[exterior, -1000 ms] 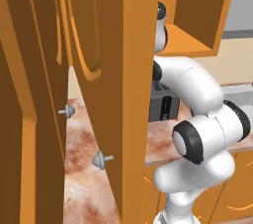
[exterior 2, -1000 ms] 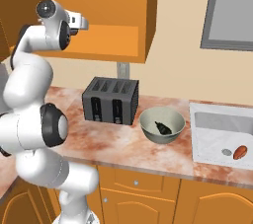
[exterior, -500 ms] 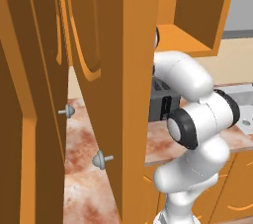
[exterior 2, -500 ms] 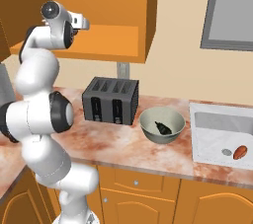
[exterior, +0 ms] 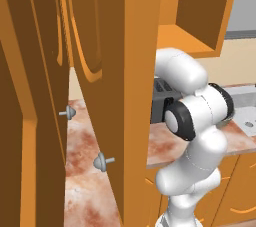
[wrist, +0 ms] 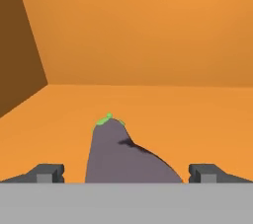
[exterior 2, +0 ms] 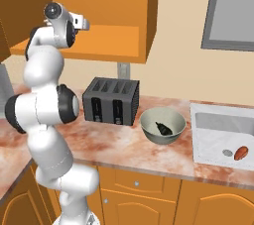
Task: Pick the eggplants from the cabinet and place them in one bowl. Pick the sweet potato from the sink and place it in the other bowl.
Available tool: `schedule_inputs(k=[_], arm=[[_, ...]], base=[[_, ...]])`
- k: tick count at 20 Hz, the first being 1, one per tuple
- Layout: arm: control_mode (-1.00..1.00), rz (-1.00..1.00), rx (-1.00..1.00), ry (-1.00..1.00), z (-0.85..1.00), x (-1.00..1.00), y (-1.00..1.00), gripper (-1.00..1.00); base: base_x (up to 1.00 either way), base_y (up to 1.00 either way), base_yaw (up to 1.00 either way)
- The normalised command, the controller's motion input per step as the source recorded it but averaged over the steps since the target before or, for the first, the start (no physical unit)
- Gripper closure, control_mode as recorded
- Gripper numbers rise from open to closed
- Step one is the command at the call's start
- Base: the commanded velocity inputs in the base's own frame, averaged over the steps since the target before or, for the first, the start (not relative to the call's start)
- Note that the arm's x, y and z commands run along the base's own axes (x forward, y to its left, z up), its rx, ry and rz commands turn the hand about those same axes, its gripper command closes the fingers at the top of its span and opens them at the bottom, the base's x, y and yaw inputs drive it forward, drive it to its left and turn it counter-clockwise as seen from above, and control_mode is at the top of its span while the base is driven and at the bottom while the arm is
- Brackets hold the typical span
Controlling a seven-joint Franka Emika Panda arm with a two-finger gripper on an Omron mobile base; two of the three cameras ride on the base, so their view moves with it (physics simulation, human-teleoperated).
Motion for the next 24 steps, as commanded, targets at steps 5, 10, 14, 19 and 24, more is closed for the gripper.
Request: schedule_inputs(k=[5,10,14,19,24], arm=[[-1.00,0.00,0.00,0.00,-0.16,0.24,0.12,1.00],[-1.00,0.00,0.00,-0.01,-0.02,0.04,0.00,1.00],[-1.00,-0.03,0.04,0.01,0.39,-0.13,0.00,1.00],[-1.00,-0.04,0.04,0.09,0.72,-0.28,-0.05,1.00],[-1.00,-0.03,0.02,0.09,0.56,-0.57,-0.25,1.00]], base=[[0.00,0.00,0.00],[0.00,0.00,0.00],[0.00,0.00,0.00],[0.00,0.00,0.00],[0.00,0.00,0.00]])
